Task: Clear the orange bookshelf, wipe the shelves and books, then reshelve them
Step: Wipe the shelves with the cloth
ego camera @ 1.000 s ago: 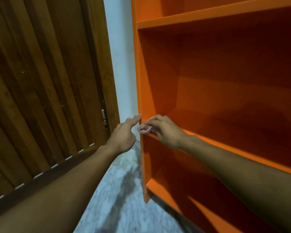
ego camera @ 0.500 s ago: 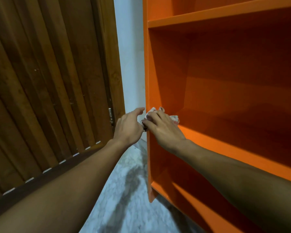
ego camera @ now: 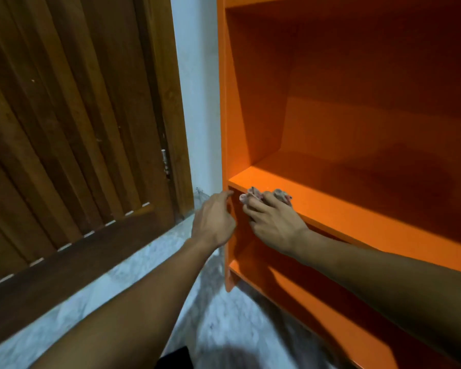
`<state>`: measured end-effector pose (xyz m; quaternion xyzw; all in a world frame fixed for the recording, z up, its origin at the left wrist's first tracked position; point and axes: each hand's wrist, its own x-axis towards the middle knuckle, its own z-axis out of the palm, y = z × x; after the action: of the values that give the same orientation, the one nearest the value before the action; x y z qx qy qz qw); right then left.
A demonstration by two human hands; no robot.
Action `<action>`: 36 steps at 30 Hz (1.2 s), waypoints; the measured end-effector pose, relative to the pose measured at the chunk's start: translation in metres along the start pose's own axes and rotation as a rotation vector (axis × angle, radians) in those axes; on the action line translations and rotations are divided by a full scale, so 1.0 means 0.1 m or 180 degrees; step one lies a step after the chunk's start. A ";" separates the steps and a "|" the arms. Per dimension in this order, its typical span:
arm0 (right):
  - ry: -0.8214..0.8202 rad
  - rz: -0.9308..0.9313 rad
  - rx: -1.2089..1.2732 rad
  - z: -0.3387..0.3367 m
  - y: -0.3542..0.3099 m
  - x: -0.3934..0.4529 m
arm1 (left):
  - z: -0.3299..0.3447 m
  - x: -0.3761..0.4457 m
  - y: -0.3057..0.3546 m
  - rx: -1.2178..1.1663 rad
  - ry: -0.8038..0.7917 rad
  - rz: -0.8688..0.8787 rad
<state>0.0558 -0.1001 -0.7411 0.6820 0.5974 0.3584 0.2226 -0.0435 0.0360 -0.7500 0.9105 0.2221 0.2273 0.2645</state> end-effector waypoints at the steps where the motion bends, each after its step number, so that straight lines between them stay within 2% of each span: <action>1: 0.0048 0.0016 -0.0031 -0.01 0.02 -0.14 | 0.10 -0.07 0.02 -0.0018 -0.0056 -0.0071; 4: 0.0162 0.0019 0.0043 -0.05 0.08 -0.52 | 0.37 -0.30 0.07 -0.0029 -0.0332 -0.0128; 9: -0.0173 0.0049 0.0055 -0.25 0.14 -1.19 | 0.82 -0.74 0.19 -0.0073 -0.0948 -0.0208; 13: -0.0179 0.0140 0.0385 -0.36 0.18 -1.80 | 1.28 -1.11 0.29 -0.0177 -0.1478 -0.0287; 16: -0.0422 0.0113 0.0550 -0.36 0.15 -2.28 | 1.57 -1.38 0.37 -0.0438 -0.1850 -0.0321; 18: -0.0757 0.0300 0.0781 -0.33 0.09 -2.52 | 1.70 -1.51 0.42 -0.0509 -0.1945 -0.0348; 20: -0.1306 0.0764 0.1165 -0.28 0.00 -2.71 | 1.85 -1.63 0.47 -0.0412 -0.2012 -0.0310; 23: -0.1947 0.1996 0.2090 -0.08 -0.20 -2.74 | 2.03 -1.69 0.47 -0.0167 -0.2062 -0.0125; 28: -0.1591 0.3946 0.3233 0.57 -0.65 -2.70 | 2.31 -1.54 0.23 0.0382 -0.2014 0.0201; 31: -0.1283 0.4837 0.3675 0.89 -0.96 -2.84 | 2.35 -1.45 -0.07 0.0910 -0.1915 0.0482; 34: -0.1414 0.5343 0.3423 1.12 -1.35 -2.84 | 2.49 -1.42 -0.56 0.1465 -0.2042 0.0878; 36: -0.1437 0.5105 0.2634 1.17 -1.55 -2.77 | 2.49 -1.41 -0.78 0.1854 -0.2194 0.0909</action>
<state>0.0348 -0.3264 -0.9918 0.9696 -0.0298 0.0223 -0.2417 -0.0463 -0.0735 -1.0261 0.9906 0.0484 -0.1257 0.0225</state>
